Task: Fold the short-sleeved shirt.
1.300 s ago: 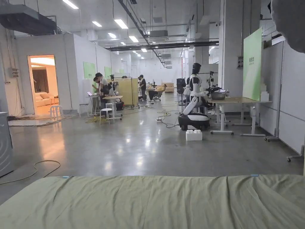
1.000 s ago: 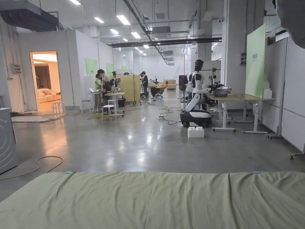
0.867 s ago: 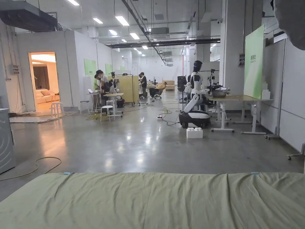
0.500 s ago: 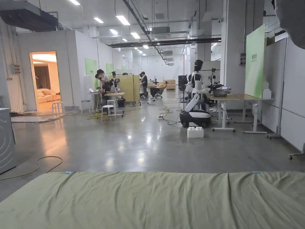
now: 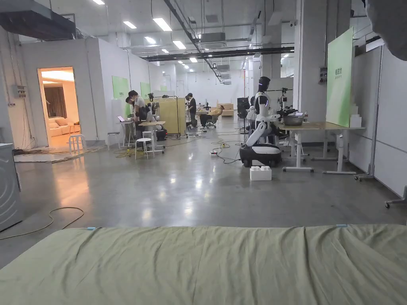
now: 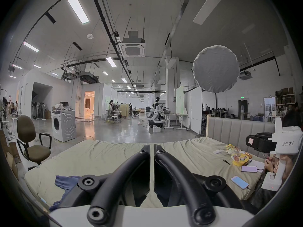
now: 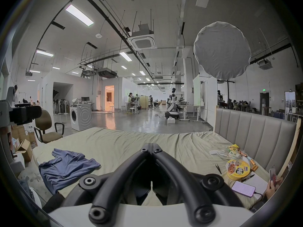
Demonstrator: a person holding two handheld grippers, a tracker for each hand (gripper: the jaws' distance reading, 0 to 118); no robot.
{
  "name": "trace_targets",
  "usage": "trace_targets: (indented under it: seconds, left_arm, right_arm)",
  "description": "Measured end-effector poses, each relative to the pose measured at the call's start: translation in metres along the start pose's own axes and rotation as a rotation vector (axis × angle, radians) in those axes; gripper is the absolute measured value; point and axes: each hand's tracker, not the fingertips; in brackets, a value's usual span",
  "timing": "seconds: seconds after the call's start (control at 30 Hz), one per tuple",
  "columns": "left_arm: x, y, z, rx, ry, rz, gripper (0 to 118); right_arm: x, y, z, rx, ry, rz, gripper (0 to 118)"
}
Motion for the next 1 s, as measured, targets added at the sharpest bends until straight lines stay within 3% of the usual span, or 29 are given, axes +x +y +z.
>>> trace_targets:
  seconds: [1.0]
  left_arm:
    - [0.003, -0.004, -0.001, -0.026, -0.018, -0.018, 3]
  right_arm:
    - [0.001, -0.004, -0.002, -0.014, 0.010, -0.026, 0]
